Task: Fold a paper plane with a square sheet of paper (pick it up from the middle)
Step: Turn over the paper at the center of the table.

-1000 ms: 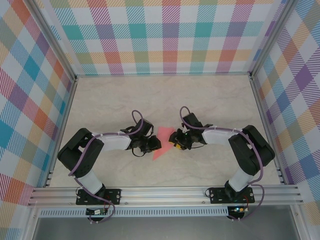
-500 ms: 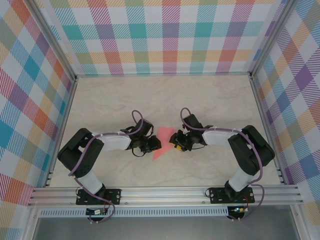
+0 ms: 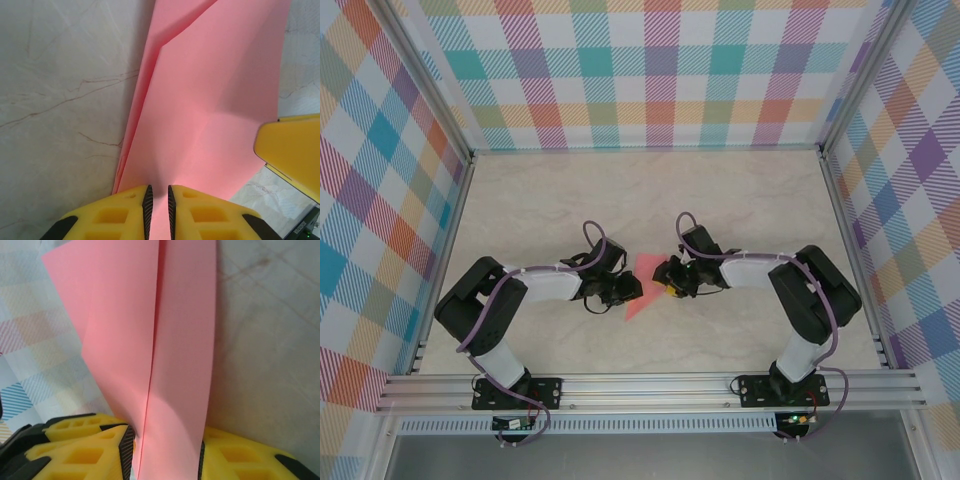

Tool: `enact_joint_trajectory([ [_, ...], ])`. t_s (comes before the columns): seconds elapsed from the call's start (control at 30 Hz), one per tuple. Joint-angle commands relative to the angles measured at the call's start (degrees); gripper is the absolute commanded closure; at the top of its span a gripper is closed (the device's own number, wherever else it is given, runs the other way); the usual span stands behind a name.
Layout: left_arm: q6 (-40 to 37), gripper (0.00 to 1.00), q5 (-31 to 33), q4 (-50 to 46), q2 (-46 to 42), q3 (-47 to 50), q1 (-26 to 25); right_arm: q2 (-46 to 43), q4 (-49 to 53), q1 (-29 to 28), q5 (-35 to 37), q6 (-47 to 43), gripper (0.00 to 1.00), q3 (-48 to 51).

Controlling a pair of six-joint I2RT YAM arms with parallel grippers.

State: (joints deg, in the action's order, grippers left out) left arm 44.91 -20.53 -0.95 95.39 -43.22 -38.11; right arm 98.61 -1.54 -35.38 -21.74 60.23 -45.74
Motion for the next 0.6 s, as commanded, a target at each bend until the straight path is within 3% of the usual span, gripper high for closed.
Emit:
enact_joint_trajectory([
  [0.0, 1.61, 0.80, -0.12, -1.48, -1.20, 1.66, 0.31, 1.46, -3.01, -0.31, -1.02, 0.92, 0.62, -1.81],
  [0.27, 2.80, 0.76, 0.52, -0.56, -4.56, 1.52, 0.41, 2.77, -5.45, -0.31, -1.55, 0.04, 0.62, -3.19],
  [0.57, -0.61, 0.72, 8.19, -9.71, -11.54, 0.68, 1.68, 3.87, -6.11, -0.31, -1.65, -0.20, 0.63, -2.45],
])
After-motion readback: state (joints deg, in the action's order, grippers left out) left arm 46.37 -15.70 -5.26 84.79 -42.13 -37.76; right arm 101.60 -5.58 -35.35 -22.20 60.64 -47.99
